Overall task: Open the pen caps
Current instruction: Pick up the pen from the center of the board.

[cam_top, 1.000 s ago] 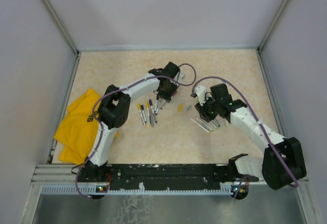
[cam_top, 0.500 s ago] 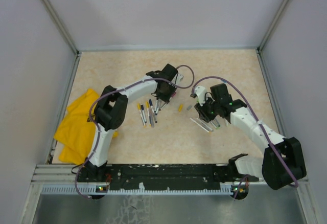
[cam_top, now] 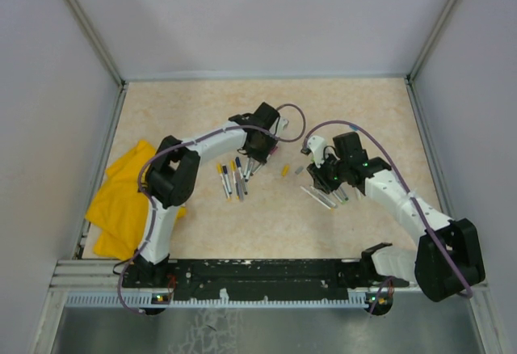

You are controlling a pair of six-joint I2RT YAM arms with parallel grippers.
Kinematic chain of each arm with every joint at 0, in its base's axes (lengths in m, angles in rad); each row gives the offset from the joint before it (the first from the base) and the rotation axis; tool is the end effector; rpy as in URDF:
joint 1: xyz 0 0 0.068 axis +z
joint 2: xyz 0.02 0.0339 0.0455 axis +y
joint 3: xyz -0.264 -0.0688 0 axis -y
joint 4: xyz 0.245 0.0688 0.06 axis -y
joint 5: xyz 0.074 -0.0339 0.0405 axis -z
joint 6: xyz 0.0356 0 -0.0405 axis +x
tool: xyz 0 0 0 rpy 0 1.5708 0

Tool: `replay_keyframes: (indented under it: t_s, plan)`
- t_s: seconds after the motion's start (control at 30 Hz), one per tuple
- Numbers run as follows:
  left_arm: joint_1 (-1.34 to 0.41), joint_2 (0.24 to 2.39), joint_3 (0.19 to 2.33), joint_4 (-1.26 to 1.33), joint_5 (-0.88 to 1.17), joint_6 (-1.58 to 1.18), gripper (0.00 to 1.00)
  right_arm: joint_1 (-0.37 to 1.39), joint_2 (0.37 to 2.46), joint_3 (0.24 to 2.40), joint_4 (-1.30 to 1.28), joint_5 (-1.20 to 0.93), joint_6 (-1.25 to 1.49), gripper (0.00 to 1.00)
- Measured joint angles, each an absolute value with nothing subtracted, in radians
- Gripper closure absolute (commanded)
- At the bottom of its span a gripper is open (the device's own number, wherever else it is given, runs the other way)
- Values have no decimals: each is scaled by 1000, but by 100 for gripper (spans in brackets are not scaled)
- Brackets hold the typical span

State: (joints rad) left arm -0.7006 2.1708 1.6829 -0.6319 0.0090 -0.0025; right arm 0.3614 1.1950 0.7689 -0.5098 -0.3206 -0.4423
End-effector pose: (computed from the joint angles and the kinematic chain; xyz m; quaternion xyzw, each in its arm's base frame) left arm 0.3525 -0.2977 0.1709 0.3343 0.9156 -0.0811 0.2084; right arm 0.2158 0.0936 0.2257 -0.4127 0.8437 0.1391 0.3140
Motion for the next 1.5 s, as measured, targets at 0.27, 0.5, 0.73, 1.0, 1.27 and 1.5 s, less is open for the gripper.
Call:
replay_keyframes:
  t_s: [0.27, 0.5, 0.73, 1.0, 1.27, 1.5]
  plan:
    - [-701, 2106, 1607, -589, 8, -2, 100, 361, 1186, 769, -510, -347, -445, 65]
    - [-701, 1992, 1495, -516, 10, -3, 100, 361, 1153, 769, -510, -402, -445, 65]
    - [-699, 1872, 1388, -416, 30, -22, 100, 361, 1123, 769, -510, -474, -445, 66]
    - [-694, 1739, 1217, -280, 79, -78, 100, 361, 1067, 768, -500, -558, -442, 66]
    - [-693, 1539, 999, -96, 102, -163, 100, 361, 1024, 767, -475, -631, -424, 66]
    - [-693, 1382, 828, 83, 129, -248, 100, 362, 1014, 757, -432, -704, -405, 65]
